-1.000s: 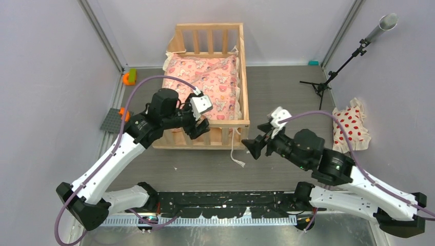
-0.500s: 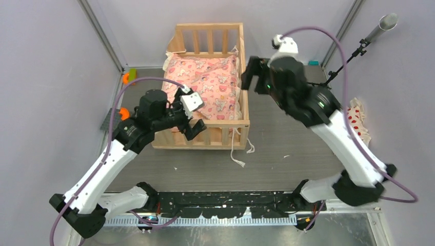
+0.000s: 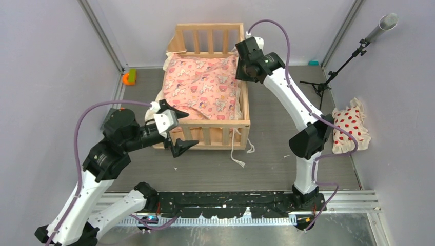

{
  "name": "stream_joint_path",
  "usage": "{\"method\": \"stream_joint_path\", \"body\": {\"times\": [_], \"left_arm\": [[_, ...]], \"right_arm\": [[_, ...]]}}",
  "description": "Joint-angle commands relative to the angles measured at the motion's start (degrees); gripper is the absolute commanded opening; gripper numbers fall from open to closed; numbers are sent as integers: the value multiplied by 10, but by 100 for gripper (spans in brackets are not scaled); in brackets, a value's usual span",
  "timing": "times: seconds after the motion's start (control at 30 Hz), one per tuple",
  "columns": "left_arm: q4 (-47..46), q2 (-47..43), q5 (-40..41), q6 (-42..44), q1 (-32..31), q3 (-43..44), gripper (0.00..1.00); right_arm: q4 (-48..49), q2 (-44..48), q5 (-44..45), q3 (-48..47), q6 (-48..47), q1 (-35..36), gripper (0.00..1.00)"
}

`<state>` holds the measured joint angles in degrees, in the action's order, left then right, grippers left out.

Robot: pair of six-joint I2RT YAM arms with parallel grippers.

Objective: Set up the pet bed

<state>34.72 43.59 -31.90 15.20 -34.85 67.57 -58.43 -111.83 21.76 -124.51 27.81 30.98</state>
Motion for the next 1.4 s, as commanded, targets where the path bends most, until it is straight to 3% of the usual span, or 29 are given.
{"method": "stream_joint_path", "body": {"times": [0.0, 0.1, 0.33, 0.53, 0.67, 0.9, 0.97, 1.03, 1.17, 1.23, 1.37], "left_arm": [[-20, -33, 89, -93, 1, -11, 92], [1, -54, 133, -142, 1, -17, 85], [0, -127, 196, -221, 0, -73, 82], [8, -148, 206, -232, 1, -95, 81], [14, -139, 205, -235, 1, -105, 81], [-17, -142, 188, -241, 1, -163, 84], [-36, -155, 169, -235, 1, -188, 85], [-60, -171, 158, -236, 1, -215, 88], [-121, -183, 127, -254, 1, -262, 89], [-141, -177, 112, -258, 1, -277, 89], [-179, -167, 102, -268, 0, -299, 95]], "right_arm": [[-4, 1, 77, -36, 8, -2, 18], [27, 28, 85, 14, 46, -3, 2], [79, 144, 209, 152, 180, -16, 1], [88, 253, 294, 263, 240, -33, 1], [120, 286, 268, 298, 239, -38, 1], [164, 208, 175, 252, 225, -38, 1], [165, 192, 157, 233, 205, -38, 7], [175, 194, 134, 227, 173, -37, 25], [201, 251, 41, 261, 110, -37, 47], [199, 298, 18, 284, 81, -37, 63], [203, 409, 17, 337, 41, -38, 75]]}}
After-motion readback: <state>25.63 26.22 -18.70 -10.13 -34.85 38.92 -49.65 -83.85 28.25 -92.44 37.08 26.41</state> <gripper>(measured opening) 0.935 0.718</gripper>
